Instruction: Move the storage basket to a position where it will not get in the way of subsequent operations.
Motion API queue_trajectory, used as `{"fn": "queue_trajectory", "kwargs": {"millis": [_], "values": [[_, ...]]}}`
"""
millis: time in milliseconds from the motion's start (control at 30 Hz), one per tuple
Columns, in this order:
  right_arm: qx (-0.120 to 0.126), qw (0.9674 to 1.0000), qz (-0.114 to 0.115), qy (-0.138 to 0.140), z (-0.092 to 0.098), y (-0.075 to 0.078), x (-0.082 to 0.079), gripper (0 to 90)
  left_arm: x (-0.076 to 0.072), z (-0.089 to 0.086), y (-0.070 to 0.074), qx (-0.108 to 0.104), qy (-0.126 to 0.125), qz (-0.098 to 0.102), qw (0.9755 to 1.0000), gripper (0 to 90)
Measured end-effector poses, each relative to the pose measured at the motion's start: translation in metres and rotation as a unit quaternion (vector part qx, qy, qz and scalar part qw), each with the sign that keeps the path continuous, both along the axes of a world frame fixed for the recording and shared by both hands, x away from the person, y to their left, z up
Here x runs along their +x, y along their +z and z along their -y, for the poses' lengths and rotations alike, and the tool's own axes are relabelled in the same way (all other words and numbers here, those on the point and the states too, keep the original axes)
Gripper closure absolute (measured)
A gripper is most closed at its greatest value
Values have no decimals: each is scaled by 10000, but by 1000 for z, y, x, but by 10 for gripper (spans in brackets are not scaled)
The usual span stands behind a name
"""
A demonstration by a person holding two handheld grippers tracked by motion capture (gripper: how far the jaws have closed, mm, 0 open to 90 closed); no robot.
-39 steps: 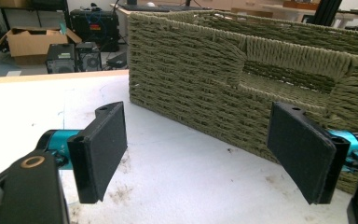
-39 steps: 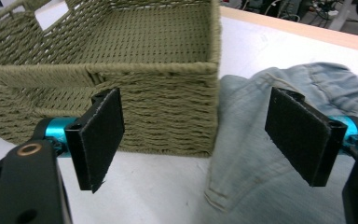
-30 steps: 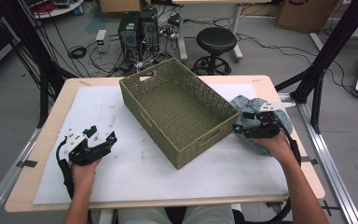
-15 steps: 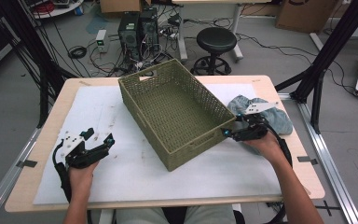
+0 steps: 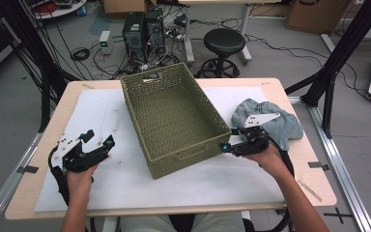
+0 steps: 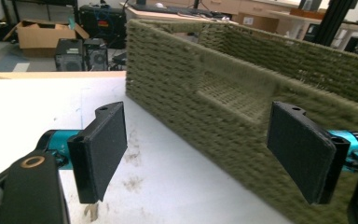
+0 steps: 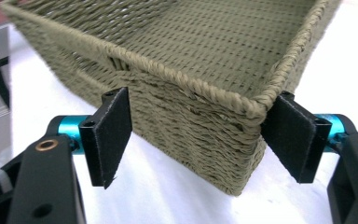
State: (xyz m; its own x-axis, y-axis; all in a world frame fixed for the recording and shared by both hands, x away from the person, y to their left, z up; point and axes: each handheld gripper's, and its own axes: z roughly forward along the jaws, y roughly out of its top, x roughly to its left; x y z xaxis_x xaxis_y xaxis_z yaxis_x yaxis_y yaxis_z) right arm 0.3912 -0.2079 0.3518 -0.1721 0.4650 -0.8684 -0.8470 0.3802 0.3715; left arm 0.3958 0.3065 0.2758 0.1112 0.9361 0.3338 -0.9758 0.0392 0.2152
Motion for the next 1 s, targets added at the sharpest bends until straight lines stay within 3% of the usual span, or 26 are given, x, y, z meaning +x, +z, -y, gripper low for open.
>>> {"fn": "queue_trajectory", "kwargs": {"millis": [233,367,600,1000], "values": [[-272,9996,33,15,-21,-8,0,266,-14,3,1,138,23,78,9999,203],[-532,9986,26,32,-41,-13,-1,266,-18,5,5,224,13,-23,9997,203],[-747,9972,69,46,-61,-19,-1,266,-21,7,7,336,-4,-35,9994,203],[-1121,9935,-58,188,-86,-24,0,266,-35,7,16,429,246,-198,9986,203]]}}
